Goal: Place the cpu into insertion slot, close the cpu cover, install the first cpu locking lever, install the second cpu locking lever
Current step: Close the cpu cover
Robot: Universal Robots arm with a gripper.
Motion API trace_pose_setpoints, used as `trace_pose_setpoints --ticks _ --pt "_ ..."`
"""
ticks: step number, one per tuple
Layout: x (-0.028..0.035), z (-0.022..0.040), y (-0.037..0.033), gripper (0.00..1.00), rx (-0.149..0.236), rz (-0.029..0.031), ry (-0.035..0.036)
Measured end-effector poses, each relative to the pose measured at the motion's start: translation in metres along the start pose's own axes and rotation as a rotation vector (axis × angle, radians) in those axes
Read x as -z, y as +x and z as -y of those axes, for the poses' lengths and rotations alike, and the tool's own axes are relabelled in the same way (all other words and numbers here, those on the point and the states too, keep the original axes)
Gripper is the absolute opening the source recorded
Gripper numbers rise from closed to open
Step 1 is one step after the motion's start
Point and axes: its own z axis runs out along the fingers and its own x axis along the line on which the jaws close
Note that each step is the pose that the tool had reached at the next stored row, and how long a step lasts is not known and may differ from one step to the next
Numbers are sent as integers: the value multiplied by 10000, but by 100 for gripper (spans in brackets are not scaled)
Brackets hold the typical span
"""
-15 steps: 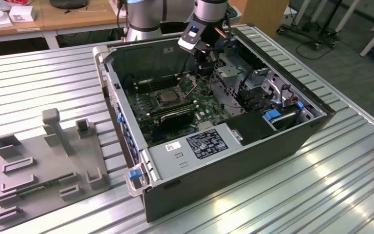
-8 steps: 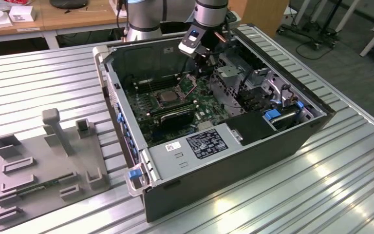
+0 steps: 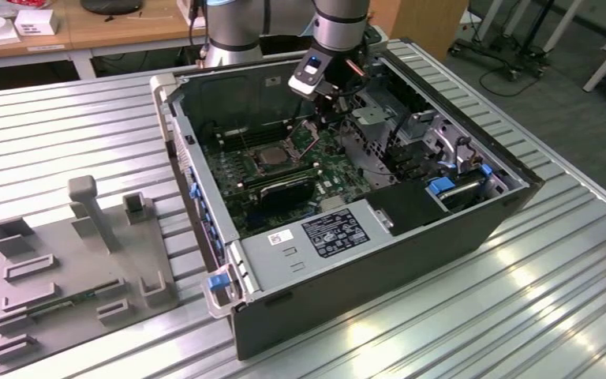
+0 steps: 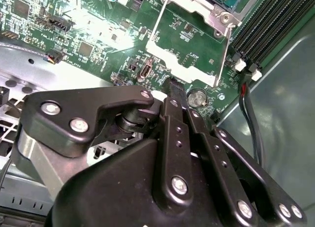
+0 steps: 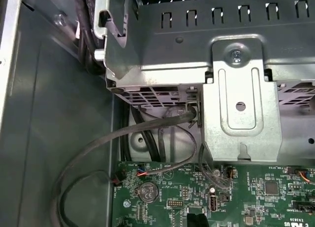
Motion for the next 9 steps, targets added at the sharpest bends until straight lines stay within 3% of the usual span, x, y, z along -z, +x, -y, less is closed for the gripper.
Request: trace_pose_setpoints --ticks 6,9 --pt "-2 0 0 10 0 -1 2" --pt "-4 0 0 10 -3 1 87"
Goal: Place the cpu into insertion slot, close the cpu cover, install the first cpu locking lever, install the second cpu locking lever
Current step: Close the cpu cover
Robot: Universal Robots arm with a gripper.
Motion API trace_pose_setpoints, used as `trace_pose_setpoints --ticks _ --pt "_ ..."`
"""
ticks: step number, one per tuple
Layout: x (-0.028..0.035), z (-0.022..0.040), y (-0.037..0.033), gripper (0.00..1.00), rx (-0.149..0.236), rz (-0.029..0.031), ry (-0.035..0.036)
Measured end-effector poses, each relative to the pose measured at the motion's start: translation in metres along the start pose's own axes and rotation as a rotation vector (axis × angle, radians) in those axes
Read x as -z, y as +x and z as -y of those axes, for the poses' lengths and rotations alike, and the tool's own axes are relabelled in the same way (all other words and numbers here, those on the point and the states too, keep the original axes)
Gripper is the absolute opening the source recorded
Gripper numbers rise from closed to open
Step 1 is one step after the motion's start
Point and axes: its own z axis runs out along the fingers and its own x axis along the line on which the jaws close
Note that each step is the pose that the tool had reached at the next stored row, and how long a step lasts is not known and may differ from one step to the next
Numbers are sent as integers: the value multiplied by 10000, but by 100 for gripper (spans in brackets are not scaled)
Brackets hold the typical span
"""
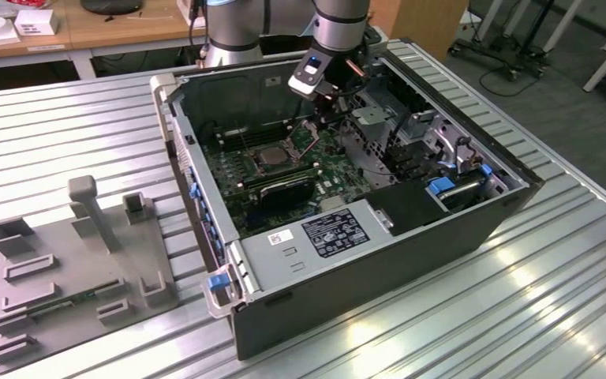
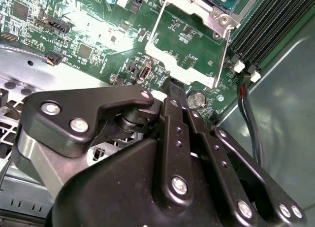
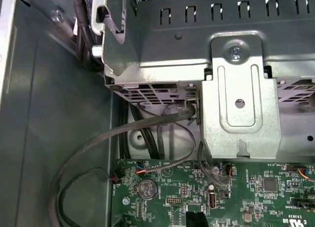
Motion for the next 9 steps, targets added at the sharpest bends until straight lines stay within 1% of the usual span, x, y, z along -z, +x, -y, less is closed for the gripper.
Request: trace_pose_setpoints --ticks 1,7,9 --pt "0 0 0 10 -1 1 38" --pt "0 1 0 10 -2 2 55" --pt "-2 10 0 10 -2 -1 54"
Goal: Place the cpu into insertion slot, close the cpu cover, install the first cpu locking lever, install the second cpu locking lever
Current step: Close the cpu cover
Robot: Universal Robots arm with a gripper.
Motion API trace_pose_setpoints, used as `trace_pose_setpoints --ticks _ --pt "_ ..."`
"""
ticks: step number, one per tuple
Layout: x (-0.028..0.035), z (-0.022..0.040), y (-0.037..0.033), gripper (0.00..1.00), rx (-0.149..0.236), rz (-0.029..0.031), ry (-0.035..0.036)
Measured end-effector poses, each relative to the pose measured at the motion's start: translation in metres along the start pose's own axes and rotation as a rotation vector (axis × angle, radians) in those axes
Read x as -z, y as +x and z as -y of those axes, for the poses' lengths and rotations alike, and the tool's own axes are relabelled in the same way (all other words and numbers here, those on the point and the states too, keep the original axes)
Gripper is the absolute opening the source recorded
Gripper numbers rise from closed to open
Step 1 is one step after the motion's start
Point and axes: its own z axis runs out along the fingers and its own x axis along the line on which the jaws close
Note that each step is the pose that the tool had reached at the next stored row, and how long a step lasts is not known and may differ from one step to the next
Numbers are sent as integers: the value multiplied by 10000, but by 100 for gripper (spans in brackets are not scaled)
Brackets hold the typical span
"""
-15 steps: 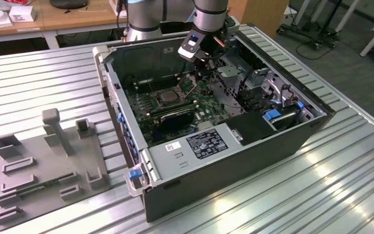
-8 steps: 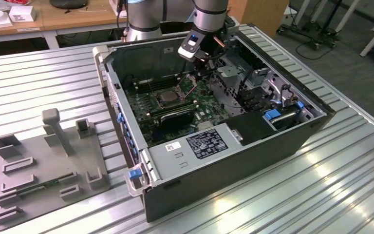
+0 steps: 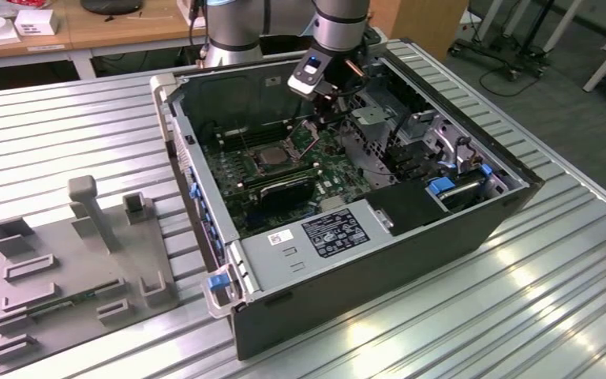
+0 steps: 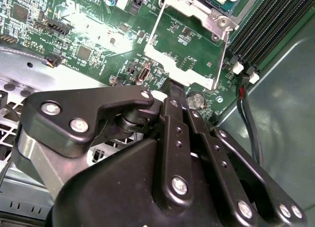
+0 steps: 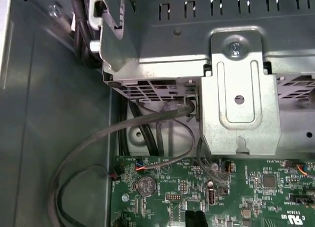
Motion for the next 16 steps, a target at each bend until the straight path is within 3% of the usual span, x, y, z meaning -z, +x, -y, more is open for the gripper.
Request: trace_pose_setpoints --ticks 6,13,16 --pt "-7 112 -3 10 0 2 1" --pt "-5 375 -9 10 -5 3 1" --pt "-3 458 -10 10 -11 4 0"
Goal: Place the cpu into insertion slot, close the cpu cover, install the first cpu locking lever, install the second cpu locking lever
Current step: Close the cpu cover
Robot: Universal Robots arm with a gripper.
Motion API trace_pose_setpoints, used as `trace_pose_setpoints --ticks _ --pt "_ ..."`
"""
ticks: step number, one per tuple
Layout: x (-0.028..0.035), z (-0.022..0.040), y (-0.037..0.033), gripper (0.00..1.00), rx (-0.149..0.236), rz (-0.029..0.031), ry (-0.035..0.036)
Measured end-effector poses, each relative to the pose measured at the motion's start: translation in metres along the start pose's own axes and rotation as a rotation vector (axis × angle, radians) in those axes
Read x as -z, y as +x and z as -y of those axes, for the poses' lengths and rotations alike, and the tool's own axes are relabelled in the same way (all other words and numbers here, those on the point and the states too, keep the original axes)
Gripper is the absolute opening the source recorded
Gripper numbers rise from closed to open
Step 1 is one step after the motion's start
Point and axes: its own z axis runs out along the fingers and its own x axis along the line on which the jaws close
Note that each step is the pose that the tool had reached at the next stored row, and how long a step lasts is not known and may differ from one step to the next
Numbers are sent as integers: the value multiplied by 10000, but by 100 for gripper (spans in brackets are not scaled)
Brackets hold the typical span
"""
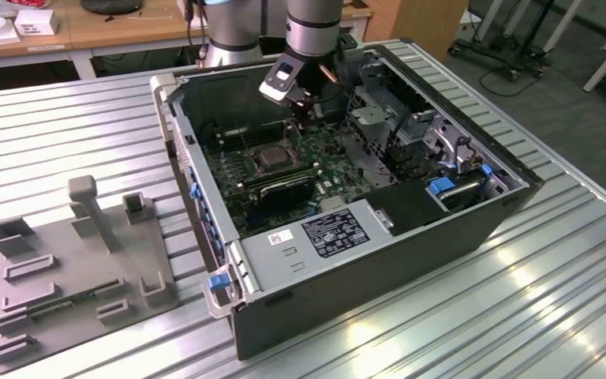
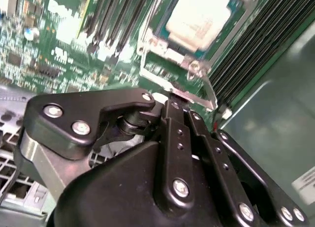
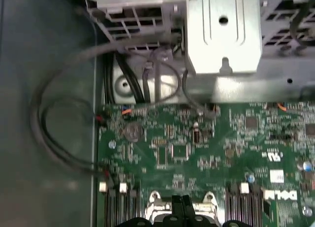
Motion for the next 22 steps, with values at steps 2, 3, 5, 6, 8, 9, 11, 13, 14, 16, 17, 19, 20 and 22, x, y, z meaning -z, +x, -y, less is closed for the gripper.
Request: trace_pose_setpoints --ticks 2,3,5,6,8,9,11,13,14,16,17,19,20,22 --pt "2 53 -1 10 -3 2 1" --pt "3 83 -2 10 -3 2 1" --pt "2 129 -2 10 -6 -1 -1" --pt "2 136 -2 10 -6 0 -1" --pt "2 136 -2 10 -5 0 0" --pt "3 136 -3 10 -5 0 0" --pt "2 136 -3 10 -5 0 0" --pt "2 137 -3 10 -7 0 28" --pt "-1 137 -3 10 -9 -1 83" --pt "-2 137 -3 10 -14 -3 224" --pt "-1 137 -3 10 -15 -2 238" --pt "-2 137 -3 10 -15 -2 257" --pt "-2 137 -3 10 -15 -4 266" --pt "-2 142 -3 10 -16 -4 273"
